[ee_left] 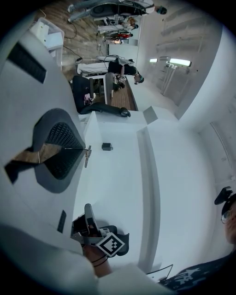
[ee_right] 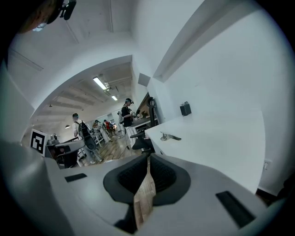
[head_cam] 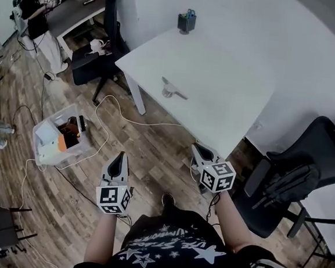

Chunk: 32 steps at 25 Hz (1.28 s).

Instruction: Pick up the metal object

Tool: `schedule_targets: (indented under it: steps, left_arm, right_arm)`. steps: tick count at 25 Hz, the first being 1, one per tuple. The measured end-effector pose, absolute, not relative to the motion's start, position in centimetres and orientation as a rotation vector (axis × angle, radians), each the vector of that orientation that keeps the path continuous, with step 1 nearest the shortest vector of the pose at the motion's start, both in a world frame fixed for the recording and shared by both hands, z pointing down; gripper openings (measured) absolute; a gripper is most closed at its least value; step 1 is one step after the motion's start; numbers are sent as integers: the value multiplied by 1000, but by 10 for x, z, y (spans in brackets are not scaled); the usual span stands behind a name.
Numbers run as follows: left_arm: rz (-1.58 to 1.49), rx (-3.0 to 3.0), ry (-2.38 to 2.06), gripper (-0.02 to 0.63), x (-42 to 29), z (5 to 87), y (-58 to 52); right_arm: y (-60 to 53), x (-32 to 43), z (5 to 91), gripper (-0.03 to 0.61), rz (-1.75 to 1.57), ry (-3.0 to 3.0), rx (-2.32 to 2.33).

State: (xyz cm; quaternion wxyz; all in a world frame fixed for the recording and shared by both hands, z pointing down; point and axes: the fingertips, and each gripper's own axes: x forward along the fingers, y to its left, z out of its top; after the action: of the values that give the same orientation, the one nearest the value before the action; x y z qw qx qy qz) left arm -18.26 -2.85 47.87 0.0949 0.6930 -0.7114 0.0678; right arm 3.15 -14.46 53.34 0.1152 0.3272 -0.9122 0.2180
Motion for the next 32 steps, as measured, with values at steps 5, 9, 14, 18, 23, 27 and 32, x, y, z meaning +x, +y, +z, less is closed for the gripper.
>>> schedule_targets:
  steps: [5, 9, 14, 18, 23, 27, 32]
  left_arm:
    - [210, 2079, -2097, 20, -171, 480, -56]
    - [217, 2103, -2105, 20, -164, 474, -68]
    - [217, 2126, -2111, 20, -163, 465, -79]
    - [223, 2143, -2096, 20, -166, 465, -85]
    - [293, 2225, -2051, 20, -160, 471, -108]
    - [425, 2321, -1995, 20, -161, 477, -138]
    - [523, 2435, -1932, 20, -168, 483, -181]
  right_arm:
    - [-164, 39, 537, 52, 643, -2666, 961]
    - [-161, 43, 538, 52, 643, -2672, 937]
    - [-166, 43, 535, 52, 644, -2672, 939]
    - [-170, 44, 532, 52, 636, -2669, 953]
    - [-190, 51, 536, 52, 643, -2646, 1010]
    - [-212, 45, 536, 52, 646, -2628, 1063]
    - [-241, 32, 537, 52, 644, -2606, 1113]
